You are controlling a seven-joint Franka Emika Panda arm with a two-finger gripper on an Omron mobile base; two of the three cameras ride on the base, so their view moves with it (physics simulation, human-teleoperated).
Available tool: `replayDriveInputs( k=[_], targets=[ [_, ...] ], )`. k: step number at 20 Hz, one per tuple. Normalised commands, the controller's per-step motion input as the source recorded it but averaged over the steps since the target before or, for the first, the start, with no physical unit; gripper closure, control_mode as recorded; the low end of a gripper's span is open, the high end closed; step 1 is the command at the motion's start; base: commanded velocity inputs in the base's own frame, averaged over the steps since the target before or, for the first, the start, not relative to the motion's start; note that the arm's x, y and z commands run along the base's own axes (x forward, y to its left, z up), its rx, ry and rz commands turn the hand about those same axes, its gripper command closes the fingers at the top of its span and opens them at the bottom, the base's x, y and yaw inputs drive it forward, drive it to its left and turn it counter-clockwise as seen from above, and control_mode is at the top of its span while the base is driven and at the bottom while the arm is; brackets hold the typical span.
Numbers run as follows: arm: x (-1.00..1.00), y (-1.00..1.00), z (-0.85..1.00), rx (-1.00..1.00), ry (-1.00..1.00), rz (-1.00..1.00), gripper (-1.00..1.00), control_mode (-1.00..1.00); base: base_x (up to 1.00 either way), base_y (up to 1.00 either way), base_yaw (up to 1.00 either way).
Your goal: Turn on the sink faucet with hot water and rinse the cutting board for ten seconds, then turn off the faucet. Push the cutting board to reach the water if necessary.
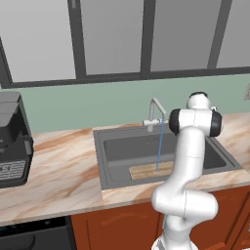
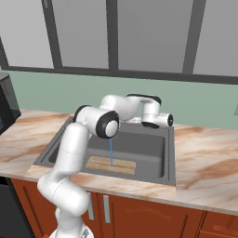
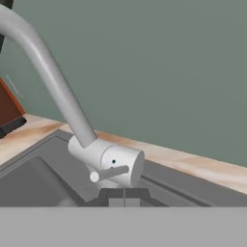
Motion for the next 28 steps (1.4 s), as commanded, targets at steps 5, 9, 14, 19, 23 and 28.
replayDriveInputs(
  k=[5, 9, 14, 19, 23, 28],
  targets=[
    [0.0, 0.15, -0.02, 0.0, -0.04, 0.0, 1.0, -1.0, 0.0, 0.0, 0.0],
    [0.01, 0.12, 0.0, 0.0, -0.04, 0.0, 1.0, -1.0, 0.0, 0.0, 0.0],
    [0.0, 0.08, -0.01, 0.0, -0.01, 0.0, 1.0, -1.0, 0.0, 0.0, 0.0],
    [0.07, 0.0, 0.0, 0.0, 0.0, 0.0, 1.0, -1.0, 0.0, 0.0, 0.0],
    [0.15, 0.0, 0.0, 0.0, 0.0, 0.0, 1.0, -1.0, 0.0, 0.0, 0.0],
    [0.17, 0.0, 0.0, 0.0, 0.0, 0.0, 1.0, -1.0, 0.0, 0.0, 0.0]
  ],
)
